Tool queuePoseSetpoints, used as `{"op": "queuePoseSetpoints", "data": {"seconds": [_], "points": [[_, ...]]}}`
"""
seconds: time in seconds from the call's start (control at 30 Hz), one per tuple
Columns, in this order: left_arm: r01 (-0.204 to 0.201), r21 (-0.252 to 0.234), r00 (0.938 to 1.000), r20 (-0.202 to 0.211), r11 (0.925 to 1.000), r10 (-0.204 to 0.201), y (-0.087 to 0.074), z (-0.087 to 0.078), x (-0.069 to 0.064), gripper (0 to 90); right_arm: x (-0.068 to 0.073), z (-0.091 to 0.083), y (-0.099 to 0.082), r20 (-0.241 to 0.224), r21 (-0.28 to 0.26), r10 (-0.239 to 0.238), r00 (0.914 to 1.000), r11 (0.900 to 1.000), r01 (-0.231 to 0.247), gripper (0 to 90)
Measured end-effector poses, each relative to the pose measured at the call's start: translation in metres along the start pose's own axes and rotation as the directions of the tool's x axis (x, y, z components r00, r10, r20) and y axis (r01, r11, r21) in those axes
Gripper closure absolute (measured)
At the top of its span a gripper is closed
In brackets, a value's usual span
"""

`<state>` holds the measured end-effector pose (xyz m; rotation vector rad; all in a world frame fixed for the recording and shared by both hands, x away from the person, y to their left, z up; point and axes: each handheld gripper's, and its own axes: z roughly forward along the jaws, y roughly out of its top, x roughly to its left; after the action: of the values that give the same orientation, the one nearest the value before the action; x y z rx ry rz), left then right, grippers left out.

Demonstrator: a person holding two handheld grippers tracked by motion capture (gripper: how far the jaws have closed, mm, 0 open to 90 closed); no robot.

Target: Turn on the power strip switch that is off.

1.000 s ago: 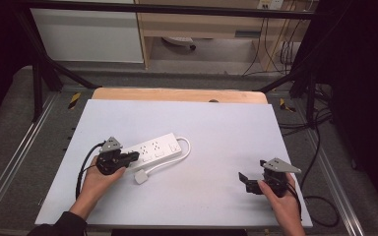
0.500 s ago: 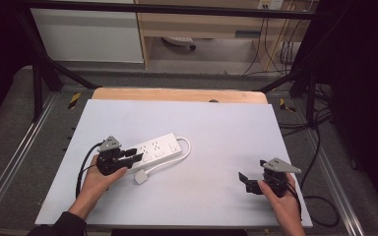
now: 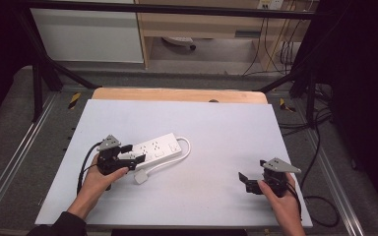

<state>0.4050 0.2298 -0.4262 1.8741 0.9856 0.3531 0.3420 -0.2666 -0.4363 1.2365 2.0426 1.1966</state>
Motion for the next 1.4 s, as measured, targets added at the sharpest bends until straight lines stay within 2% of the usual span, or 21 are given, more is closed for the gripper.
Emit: {"op": "queuePoseSetpoints", "data": {"seconds": [0.1,0.2,0.33,0.57,0.67,0.77,0.93,1.23,1.4], "points": [[0.017,0.003,0.9998,0.005,0.9998,-0.017,0.000,0.001,-0.001,12.8,0.000,0.000,0.000,0.000,0.000,0.000,1.0000,1.0000,0.000,4.5],[0.013,-0.003,0.9999,0.004,0.9999,-0.013,0.000,0.001,-0.001,8.2,0.000,0.000,0.000,-0.001,0.002,0.002,1.0000,1.0000,-0.002,4.4],[0.009,-0.009,1.0000,-0.003,0.9999,-0.009,0.001,0.001,-0.002,8.0,0.000,0.001,0.000,0.003,0.002,0.001,1.0000,1.0000,-0.001,3.9],[-0.013,-0.053,0.9996,-0.025,0.9985,0.012,0.004,-0.002,-0.004,8.0,0.000,0.001,0.000,0.004,-0.003,0.009,1.0000,1.0000,-0.009,3.8],[-0.002,-0.058,0.9995,-0.031,0.9983,0.000,0.006,-0.004,-0.004,8.1,0.000,0.001,0.000,0.003,-0.005,0.011,0.9999,0.9999,-0.011,3.6],[-0.010,-0.081,0.9990,-0.043,0.9967,0.006,0.009,-0.009,-0.003,8.1,-0.001,0.001,0.000,0.004,-0.004,0.017,0.9998,0.9998,-0.017,3.4],[0.008,-0.114,0.9991,-0.039,0.9935,-0.012,0.015,-0.020,0.000,8.1,-0.001,0.000,0.000,-0.002,-0.011,0.016,0.9999,0.9998,-0.016,2.9],[0.018,-0.119,0.9995,-0.024,0.9927,-0.021,0.020,-0.031,-0.001,7.8,-0.001,0.000,0.000,-0.002,-0.014,0.018,0.9998,0.9998,-0.018,2.9],[0.016,-0.134,0.9993,-0.031,0.9909,-0.020,0.024,-0.040,-0.001,7.6,-0.002,0.000,0.000,0.001,-0.016,0.019,0.9998,0.9997,-0.019,3.0]]}}
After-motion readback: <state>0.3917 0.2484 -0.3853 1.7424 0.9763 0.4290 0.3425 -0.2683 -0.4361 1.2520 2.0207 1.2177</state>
